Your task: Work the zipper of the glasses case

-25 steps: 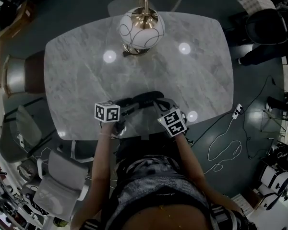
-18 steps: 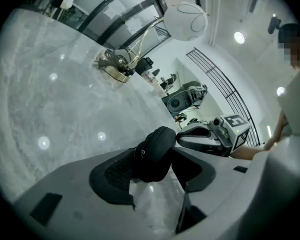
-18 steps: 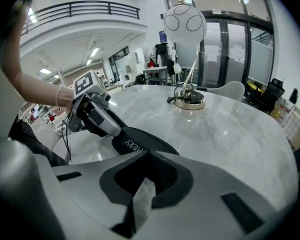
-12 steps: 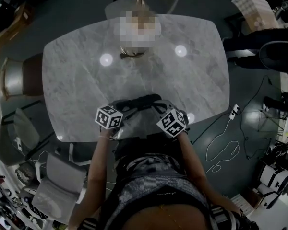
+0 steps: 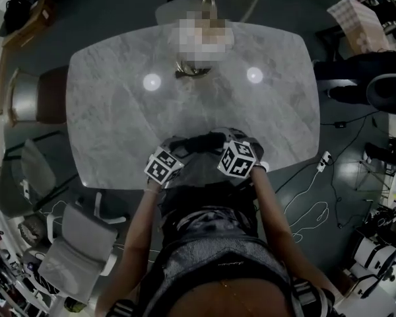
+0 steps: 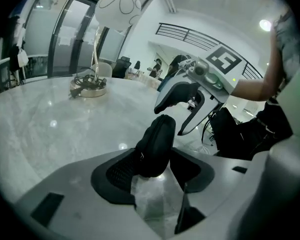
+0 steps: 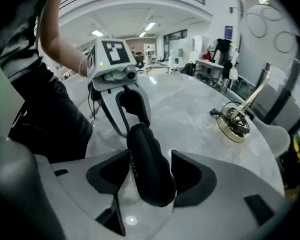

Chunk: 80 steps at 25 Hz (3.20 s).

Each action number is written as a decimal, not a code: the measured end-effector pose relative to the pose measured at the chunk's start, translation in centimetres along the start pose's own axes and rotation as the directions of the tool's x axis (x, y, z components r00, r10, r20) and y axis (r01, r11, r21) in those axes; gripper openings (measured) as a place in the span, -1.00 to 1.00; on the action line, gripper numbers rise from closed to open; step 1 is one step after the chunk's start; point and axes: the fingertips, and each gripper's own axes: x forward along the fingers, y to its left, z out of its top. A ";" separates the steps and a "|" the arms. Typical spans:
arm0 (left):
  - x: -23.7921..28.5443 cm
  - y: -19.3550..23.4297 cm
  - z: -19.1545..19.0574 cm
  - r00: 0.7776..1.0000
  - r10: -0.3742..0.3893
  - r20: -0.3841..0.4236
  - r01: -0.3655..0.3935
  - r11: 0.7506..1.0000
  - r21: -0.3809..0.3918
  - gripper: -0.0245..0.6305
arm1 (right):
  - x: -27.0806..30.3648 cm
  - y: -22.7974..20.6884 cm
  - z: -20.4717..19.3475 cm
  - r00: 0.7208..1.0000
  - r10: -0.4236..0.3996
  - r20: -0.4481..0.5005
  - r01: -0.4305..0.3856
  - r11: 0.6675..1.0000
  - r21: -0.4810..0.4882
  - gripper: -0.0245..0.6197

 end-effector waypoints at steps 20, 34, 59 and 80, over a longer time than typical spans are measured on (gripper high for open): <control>-2.8 1.0 -1.2 0.995 -0.019 0.096 0.041 0.972 -0.231 -0.26 | 4.3 1.6 -1.7 0.975 0.049 -0.217 -0.103 0.964 -0.245 0.06; -2.6 0.1 -1.5 0.929 -0.214 0.301 0.349 0.778 -0.522 -0.45 | 3.0 2.1 -0.8 0.968 -0.215 -0.129 0.123 0.857 -0.500 0.06; -1.8 0.6 -0.8 0.867 -0.075 0.493 0.402 0.689 -0.603 -0.57 | 0.9 2.3 0.0 0.933 -0.356 -0.057 0.199 0.640 -0.742 0.06; -1.6 0.2 0.6 0.940 -0.038 0.339 0.235 0.792 -0.563 -0.91 | 3.0 0.6 -2.7 0.958 -0.233 -0.167 0.128 0.870 -0.477 0.04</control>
